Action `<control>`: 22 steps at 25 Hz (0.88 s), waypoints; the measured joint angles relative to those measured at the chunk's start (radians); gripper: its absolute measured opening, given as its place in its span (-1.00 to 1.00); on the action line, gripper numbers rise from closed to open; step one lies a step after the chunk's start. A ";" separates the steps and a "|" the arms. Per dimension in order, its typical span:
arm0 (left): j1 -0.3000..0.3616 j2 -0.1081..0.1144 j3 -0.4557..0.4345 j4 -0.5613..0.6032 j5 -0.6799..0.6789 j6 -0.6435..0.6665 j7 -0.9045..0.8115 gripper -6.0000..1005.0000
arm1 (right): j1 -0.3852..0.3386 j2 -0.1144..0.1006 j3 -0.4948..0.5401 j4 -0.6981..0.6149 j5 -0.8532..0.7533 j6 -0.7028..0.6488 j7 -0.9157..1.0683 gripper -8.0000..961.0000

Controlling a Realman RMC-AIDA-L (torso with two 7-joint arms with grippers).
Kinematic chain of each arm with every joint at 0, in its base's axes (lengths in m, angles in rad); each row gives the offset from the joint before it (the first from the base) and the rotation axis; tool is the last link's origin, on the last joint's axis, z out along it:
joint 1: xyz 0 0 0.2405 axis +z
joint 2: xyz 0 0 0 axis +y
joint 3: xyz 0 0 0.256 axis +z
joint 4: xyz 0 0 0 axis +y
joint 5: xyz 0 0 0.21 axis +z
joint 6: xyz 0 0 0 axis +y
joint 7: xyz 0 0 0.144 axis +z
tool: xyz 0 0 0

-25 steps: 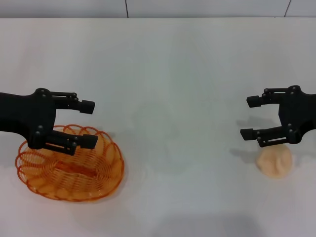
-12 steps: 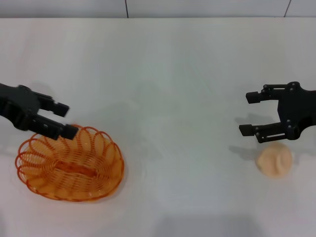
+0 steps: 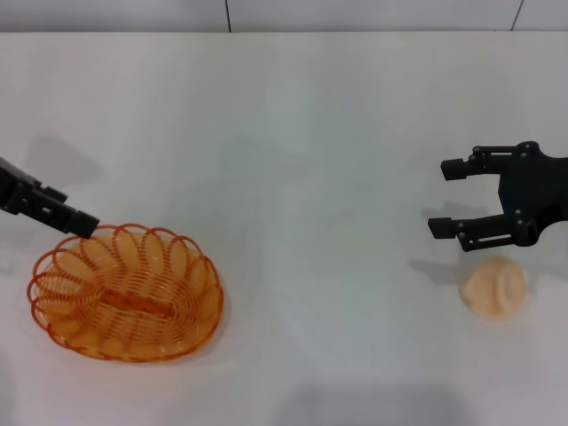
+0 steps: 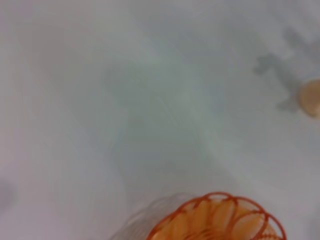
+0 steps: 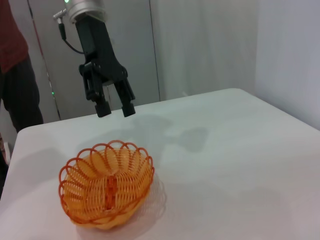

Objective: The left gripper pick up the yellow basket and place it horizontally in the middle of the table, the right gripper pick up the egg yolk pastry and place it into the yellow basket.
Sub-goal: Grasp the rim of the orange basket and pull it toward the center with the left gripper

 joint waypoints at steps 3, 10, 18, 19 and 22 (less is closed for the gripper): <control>-0.011 0.002 0.001 0.000 0.062 0.006 -0.040 0.70 | 0.000 0.000 -0.001 0.000 0.006 0.000 0.001 0.69; -0.022 0.000 0.002 -0.001 0.217 -0.005 -0.068 0.70 | 0.000 0.000 -0.002 0.000 0.022 0.001 0.001 0.69; -0.029 -0.030 0.003 -0.050 0.320 -0.068 -0.066 0.70 | 0.001 0.000 -0.004 0.000 0.024 0.009 0.002 0.69; -0.031 -0.033 0.003 -0.061 0.331 -0.074 -0.065 0.70 | 0.001 0.000 -0.004 0.000 0.024 0.010 0.002 0.69; -0.033 -0.041 0.003 -0.085 0.345 -0.087 -0.064 0.70 | 0.001 0.000 -0.004 0.000 0.025 0.011 0.002 0.69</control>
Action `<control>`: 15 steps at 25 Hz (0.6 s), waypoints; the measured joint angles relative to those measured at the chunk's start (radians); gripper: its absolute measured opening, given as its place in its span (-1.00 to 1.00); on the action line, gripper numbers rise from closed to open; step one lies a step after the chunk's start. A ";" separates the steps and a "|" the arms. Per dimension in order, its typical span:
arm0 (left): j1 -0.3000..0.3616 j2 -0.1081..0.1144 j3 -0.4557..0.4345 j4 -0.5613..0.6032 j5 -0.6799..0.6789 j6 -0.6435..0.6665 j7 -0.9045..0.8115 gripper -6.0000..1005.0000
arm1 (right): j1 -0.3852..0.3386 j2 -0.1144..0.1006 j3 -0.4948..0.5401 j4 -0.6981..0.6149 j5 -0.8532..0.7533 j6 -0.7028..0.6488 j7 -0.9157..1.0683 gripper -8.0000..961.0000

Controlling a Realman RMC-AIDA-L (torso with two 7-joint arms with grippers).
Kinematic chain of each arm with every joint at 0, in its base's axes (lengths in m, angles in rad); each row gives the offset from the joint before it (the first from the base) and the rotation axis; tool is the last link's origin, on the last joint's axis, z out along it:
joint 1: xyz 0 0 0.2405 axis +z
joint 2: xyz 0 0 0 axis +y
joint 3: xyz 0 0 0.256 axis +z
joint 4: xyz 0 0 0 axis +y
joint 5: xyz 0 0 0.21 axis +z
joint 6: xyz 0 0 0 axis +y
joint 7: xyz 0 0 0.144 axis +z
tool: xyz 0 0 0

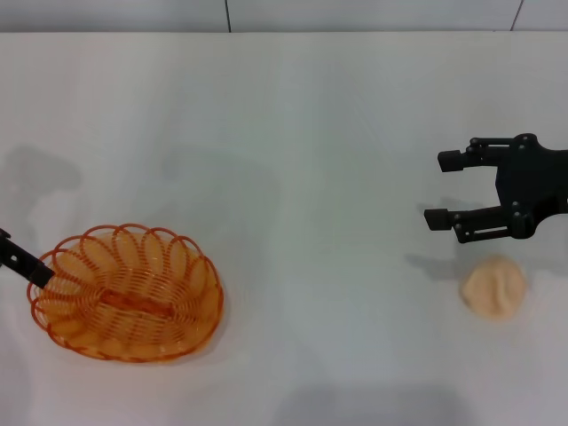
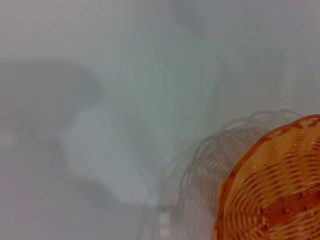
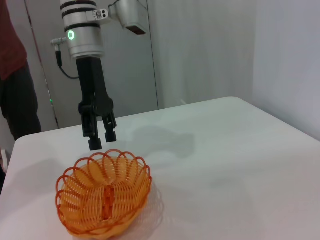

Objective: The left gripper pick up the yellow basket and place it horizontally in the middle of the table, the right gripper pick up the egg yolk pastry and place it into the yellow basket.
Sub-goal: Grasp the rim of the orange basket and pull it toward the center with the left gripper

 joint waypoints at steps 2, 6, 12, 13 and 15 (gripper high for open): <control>0.000 -0.005 0.000 -0.010 0.002 -0.007 -0.001 0.69 | 0.000 0.000 0.000 0.000 0.000 0.000 0.000 0.69; 0.000 -0.010 0.000 -0.032 0.014 -0.028 -0.010 0.69 | 0.001 0.000 -0.001 0.000 0.002 0.000 0.000 0.69; -0.002 -0.028 0.000 -0.044 0.050 -0.049 -0.012 0.69 | 0.000 0.000 -0.003 0.000 0.008 0.000 0.000 0.69; -0.002 -0.030 0.000 -0.044 0.051 -0.050 -0.012 0.69 | 0.001 0.000 -0.003 0.000 0.008 0.000 0.000 0.69; -0.002 -0.032 0.000 -0.045 0.053 -0.053 -0.012 0.69 | 0.000 0.000 -0.003 0.000 0.008 0.000 0.000 0.69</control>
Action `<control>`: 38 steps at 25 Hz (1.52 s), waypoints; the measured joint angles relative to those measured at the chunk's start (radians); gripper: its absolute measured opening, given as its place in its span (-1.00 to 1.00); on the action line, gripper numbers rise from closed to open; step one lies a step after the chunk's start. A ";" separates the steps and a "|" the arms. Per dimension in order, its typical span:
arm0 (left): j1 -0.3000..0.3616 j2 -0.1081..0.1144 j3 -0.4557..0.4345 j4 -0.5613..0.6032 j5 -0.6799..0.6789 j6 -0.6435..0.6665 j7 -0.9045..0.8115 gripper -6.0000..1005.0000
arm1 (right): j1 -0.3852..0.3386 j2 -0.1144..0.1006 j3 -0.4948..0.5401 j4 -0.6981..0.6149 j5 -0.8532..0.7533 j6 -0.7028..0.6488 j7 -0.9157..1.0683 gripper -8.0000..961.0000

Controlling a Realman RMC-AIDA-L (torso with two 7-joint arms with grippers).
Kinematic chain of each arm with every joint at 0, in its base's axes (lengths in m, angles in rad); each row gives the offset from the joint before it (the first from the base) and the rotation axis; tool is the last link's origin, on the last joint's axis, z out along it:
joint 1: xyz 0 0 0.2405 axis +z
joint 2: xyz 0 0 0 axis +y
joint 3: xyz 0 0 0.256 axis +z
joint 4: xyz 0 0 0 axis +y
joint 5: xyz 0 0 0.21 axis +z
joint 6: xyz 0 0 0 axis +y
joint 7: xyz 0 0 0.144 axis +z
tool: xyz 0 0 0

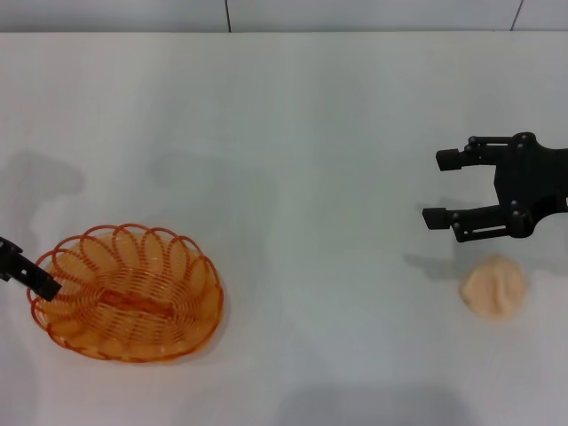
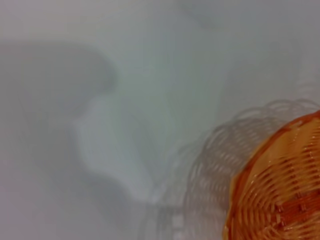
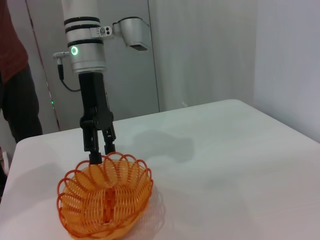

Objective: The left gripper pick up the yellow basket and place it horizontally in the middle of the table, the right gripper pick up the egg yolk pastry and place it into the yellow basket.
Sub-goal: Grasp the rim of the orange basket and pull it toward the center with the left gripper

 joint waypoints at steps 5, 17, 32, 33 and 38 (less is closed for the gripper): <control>-0.009 0.000 0.000 -0.039 0.002 -0.010 -0.001 0.69 | 0.000 0.000 0.000 0.002 0.000 0.000 0.000 0.69; -0.023 -0.003 -0.001 -0.067 0.002 -0.055 -0.005 0.11 | 0.000 0.000 0.000 0.011 0.000 0.000 -0.001 0.69; -0.021 -0.013 0.000 -0.078 0.002 -0.086 -0.024 0.09 | 0.000 0.000 0.000 0.010 0.000 0.000 -0.005 0.69; -0.020 -0.014 0.000 -0.078 0.002 -0.087 -0.024 0.09 | 0.000 0.000 0.000 0.011 0.000 0.000 -0.005 0.69; -0.020 -0.016 0.000 -0.078 0.002 -0.093 -0.026 0.08 | 0.000 0.000 0.004 0.009 0.000 -0.003 -0.005 0.69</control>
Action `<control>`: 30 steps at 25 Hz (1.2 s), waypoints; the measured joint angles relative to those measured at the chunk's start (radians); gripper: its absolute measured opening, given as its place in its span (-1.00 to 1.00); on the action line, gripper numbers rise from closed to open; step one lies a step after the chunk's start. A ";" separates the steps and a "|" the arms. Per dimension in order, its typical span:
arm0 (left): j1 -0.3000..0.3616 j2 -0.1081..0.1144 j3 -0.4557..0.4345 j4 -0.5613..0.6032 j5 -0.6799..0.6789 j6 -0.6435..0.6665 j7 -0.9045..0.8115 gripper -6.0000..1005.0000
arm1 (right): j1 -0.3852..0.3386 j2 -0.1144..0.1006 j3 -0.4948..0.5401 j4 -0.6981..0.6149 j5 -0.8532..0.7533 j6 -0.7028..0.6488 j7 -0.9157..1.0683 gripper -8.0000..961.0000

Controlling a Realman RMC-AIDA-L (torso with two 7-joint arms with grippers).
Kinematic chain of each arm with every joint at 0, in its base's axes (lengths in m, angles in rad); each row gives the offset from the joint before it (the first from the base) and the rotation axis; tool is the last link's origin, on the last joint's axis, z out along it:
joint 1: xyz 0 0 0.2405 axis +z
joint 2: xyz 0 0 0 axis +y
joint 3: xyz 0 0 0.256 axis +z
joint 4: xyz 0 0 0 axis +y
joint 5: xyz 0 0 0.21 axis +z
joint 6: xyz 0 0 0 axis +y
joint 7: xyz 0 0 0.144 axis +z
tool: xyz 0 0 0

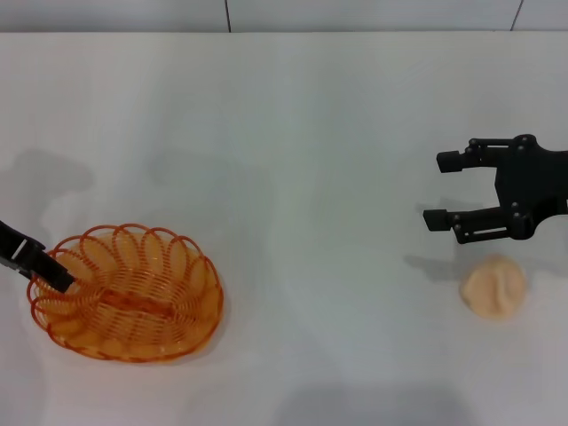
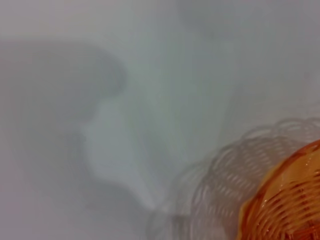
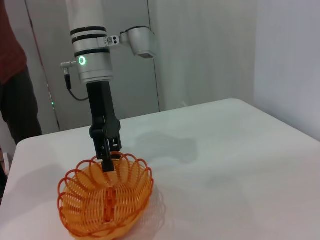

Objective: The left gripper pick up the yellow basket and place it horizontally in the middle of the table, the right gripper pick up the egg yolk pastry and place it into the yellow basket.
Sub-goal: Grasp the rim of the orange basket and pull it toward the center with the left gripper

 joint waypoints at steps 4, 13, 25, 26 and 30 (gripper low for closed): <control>0.000 0.000 0.000 0.000 0.000 -0.007 -0.009 0.08 | 0.000 0.000 0.002 -0.001 0.000 -0.002 0.000 0.69; -0.006 0.000 0.001 -0.009 0.000 -0.018 -0.009 -0.54 | 0.000 0.000 0.002 -0.008 0.000 -0.003 0.001 0.69; -0.015 -0.001 0.011 -0.025 0.000 -0.029 -0.010 -0.54 | 0.009 0.000 0.004 -0.008 -0.004 -0.003 0.003 0.69; -0.016 -0.001 0.011 -0.025 0.000 -0.029 -0.010 -0.54 | 0.009 -0.001 0.005 -0.008 -0.004 -0.003 0.003 0.69; -0.017 -0.001 0.011 -0.025 0.000 -0.039 -0.013 -0.55 | 0.009 -0.001 0.006 -0.005 -0.004 -0.003 0.003 0.69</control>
